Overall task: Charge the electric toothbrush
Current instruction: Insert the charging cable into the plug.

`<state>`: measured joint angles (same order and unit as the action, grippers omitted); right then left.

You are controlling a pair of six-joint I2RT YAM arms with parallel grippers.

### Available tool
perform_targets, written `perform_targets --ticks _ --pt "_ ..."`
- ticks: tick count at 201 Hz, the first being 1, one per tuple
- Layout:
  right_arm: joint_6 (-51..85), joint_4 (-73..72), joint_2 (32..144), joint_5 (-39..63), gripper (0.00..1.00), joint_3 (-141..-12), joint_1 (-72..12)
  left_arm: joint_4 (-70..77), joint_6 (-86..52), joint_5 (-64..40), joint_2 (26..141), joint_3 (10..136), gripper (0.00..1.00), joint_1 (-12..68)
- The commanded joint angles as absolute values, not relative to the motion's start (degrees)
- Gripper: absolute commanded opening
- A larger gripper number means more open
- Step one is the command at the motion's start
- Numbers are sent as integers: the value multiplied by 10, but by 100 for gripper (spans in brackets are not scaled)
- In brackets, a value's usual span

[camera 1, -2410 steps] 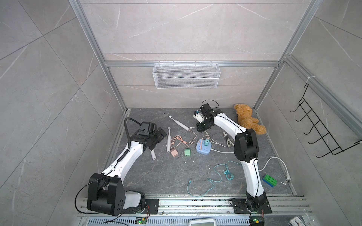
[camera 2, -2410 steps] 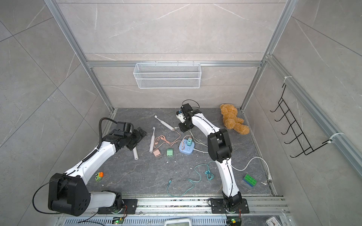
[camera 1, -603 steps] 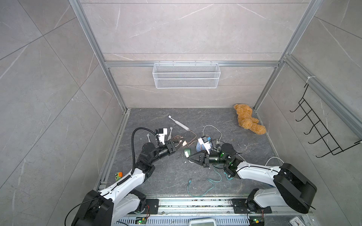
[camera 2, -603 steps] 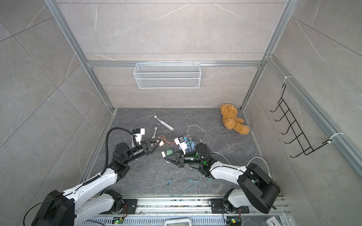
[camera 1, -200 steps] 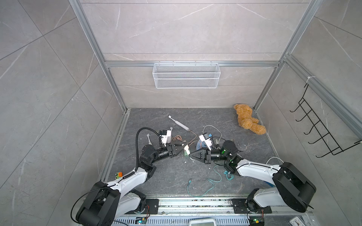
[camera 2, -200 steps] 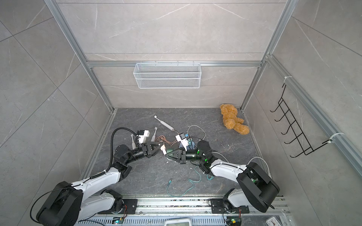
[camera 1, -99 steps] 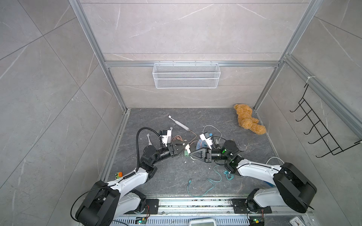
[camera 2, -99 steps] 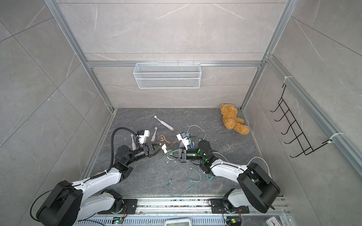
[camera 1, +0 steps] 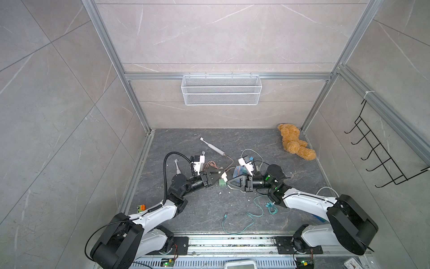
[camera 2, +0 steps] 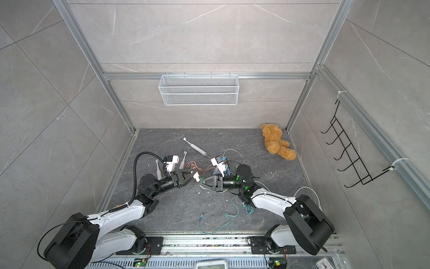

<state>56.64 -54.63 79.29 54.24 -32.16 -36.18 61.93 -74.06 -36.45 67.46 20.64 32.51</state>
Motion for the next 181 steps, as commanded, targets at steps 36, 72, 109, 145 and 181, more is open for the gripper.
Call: perform_targets --ticks 36,72,109,145,181 --pt "490 -503 750 439 0 -353 -346 632 -744 -452 677 206 0 368" --pt "386 -331 684 406 19 -357 -346 526 -709 -400 637 226 0 363" --pt "264 -160 593 286 35 -348 -347 402 -722 -317 612 269 0 346" --pt "217 -175 560 229 69 -316 -365 349 -809 -249 631 295 0 344" --pt "173 -211 590 123 93 -322 -448 320 -857 -213 642 314 0 345"
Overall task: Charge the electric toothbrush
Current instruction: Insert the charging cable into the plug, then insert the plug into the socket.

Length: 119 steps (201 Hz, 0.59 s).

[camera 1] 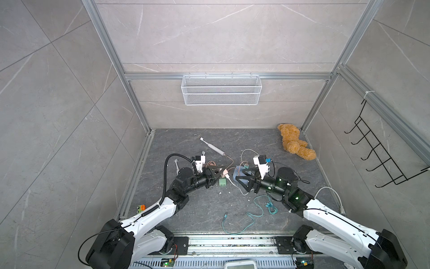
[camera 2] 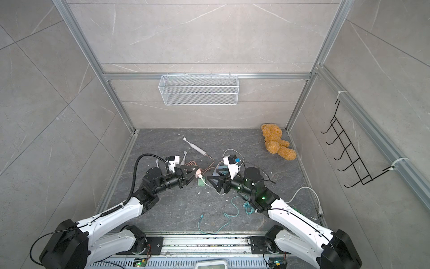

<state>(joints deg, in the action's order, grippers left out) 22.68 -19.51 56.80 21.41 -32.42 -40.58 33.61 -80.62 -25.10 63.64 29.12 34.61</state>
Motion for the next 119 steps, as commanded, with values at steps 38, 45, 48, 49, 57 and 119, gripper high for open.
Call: perform_targets --ticks 38,45,48,49,57,119 --pt "180 -305 675 56 86 -328 -505 288 -908 -166 636 309 0 346" --pt "177 -313 691 43 83 -335 -513 292 -914 -163 638 307 0 346" --pt "177 -319 697 38 81 -336 -515 292 -918 -162 639 307 0 347" --pt "178 -320 699 35 81 -337 -516 292 -919 -162 639 307 0 347" --pt "185 -336 710 14 79 -338 -516 295 -928 -161 641 305 0 347" --pt "185 -385 782 -31 66 -362 -516 335 -976 -160 658 290 0 352"
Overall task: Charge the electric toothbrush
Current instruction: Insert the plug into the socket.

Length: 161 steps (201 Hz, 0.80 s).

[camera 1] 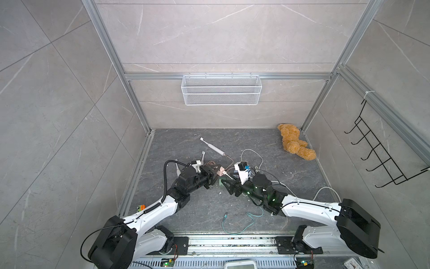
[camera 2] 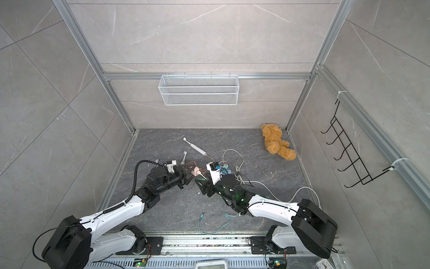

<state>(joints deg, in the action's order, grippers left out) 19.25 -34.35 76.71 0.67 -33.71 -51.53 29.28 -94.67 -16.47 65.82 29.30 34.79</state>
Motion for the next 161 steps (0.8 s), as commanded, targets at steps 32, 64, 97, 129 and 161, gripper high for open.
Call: perform_targets --ticks 32,64,97,129,161 --pt "178 -395 801 -51 63 -370 -516 342 -983 -159 658 285 0 354" --pt "183 -399 818 -42 54 -381 -516 354 -989 -160 663 281 0 356" --pt "193 -411 829 -24 53 -376 -516 373 -996 -159 668 277 0 356" --pt "200 -434 836 -20 46 -371 -516 391 -1001 -167 681 281 0 359" --pt "198 -446 844 -27 35 -370 -516 403 -1005 -174 688 284 0 363"
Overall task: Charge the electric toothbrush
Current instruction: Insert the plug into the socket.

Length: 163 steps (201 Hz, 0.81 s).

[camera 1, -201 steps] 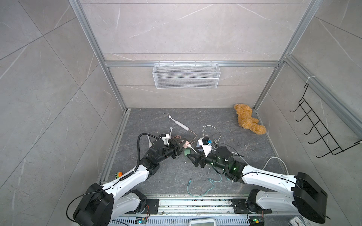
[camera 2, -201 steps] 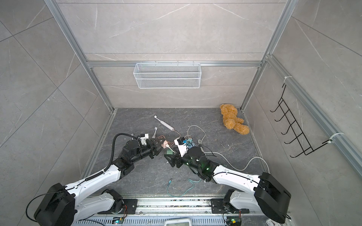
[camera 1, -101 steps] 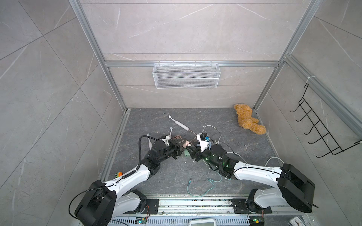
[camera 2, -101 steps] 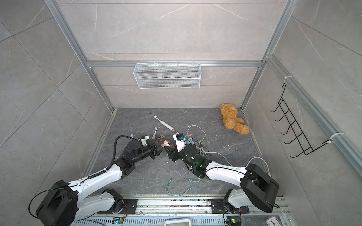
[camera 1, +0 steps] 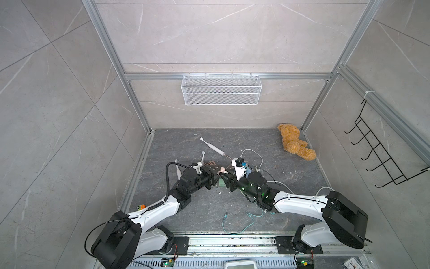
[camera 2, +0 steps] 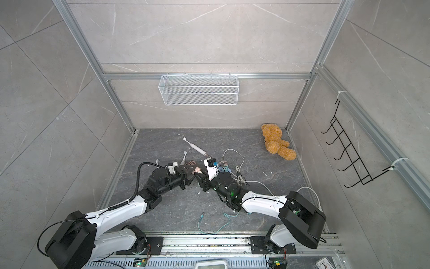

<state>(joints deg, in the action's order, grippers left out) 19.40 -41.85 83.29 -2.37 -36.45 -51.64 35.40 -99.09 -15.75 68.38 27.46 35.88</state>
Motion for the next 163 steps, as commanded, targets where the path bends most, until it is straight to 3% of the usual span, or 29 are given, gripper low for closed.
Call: perform_targets --ticks 1,11,38,66,77,83,99,112,128,163 --pt "198 -447 844 -28 34 -370 -516 403 -1005 -175 688 284 0 363" --pt "197 -447 844 -32 28 -370 -516 405 -1005 -176 688 282 0 364" --pt "193 -446 841 -30 25 -370 -516 413 -1007 -176 682 277 0 364" --pt "184 -447 835 -29 11 -365 -516 404 -997 -193 690 291 0 365" --pt "179 -447 831 -26 0 -363 -516 415 -993 -202 697 294 0 364" --pt "178 -444 826 -32 0 -362 -516 412 -989 -208 700 297 0 363" --pt "180 -438 798 -61 0 -347 -516 385 -970 -216 698 305 36 360" --pt "182 -402 761 -98 0 -338 -516 345 -934 -218 690 313 56 356" --pt "184 -310 707 -140 0 -344 -515 234 -863 -232 681 352 67 343" --pt "217 7 622 -231 0 -419 -514 74 -684 -220 695 426 68 328"
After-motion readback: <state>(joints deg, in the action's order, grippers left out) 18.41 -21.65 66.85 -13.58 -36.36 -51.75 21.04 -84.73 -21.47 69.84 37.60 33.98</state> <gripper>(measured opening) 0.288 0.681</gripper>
